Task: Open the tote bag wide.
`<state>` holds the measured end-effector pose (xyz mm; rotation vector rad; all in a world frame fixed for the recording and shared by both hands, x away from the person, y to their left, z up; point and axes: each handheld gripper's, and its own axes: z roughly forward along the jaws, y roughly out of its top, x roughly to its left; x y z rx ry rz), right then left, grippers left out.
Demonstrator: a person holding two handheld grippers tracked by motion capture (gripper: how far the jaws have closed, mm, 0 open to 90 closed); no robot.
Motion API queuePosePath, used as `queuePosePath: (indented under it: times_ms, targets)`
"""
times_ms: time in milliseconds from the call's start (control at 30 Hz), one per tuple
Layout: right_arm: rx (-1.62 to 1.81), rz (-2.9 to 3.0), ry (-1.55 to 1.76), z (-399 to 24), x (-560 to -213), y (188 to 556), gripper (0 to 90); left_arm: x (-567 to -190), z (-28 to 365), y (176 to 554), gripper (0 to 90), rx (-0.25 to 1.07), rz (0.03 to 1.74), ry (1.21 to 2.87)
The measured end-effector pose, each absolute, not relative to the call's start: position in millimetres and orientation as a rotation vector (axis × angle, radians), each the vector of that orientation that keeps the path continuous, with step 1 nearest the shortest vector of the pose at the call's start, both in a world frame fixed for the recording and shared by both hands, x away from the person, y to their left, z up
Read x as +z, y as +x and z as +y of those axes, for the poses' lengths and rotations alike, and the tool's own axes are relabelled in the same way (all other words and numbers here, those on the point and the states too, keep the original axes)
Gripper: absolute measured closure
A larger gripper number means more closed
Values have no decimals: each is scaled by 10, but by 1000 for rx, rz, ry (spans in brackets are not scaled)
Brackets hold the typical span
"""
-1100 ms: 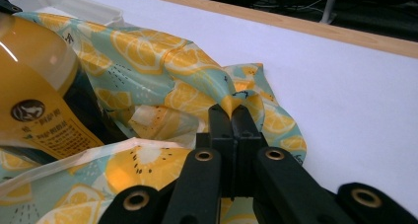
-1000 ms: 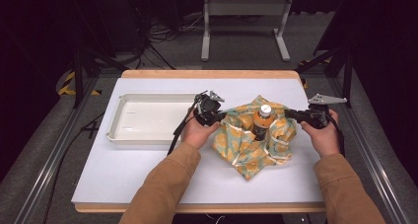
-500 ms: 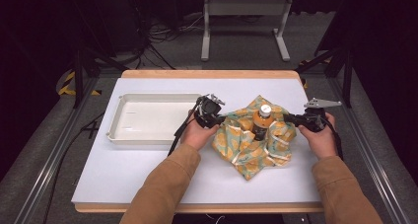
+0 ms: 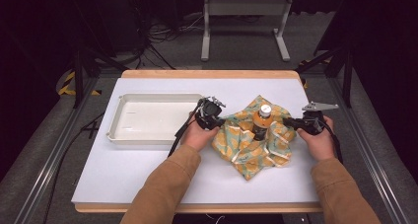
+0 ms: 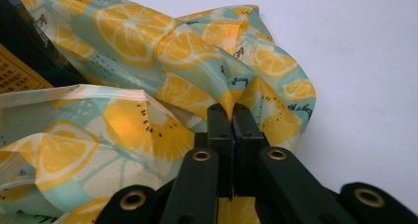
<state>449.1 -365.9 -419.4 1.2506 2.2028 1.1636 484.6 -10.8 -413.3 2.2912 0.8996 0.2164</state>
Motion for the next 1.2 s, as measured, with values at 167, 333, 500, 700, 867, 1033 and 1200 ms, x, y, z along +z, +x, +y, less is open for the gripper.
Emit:
queuePosePath:
  times_ms: [167, 333, 500, 700, 867, 1033, 1200]
  targets:
    - [1147, 2214, 1256, -3682, -4216, 4487, 895, -4164, -103, 4863, 849, 196, 912, 2300]
    - [1134, 2223, 1272, -3695, -4240, 4482, 880, -4175, -114, 4866, 843, 193, 914, 2317]
    - [1155, 2199, 1273, -3735, -4183, 4452, 830, -4180, -114, 4869, 838, 183, 917, 2321]
    - [1223, 2139, 1251, -3811, -4019, 4326, 730, -4186, -123, 4870, 837, 183, 914, 2324]
    - [1270, 2105, 1220, -3849, -3883, 4181, 677, -4182, -125, 4868, 837, 184, 913, 2322]
    - [1338, 2095, 1195, -3830, -3779, 4041, 631, -4177, -132, 4861, 834, 185, 907, 2322]
    - [1400, 2137, 1130, -3706, -3720, 3897, 537, -4176, -134, 4857, 834, 185, 904, 2322]
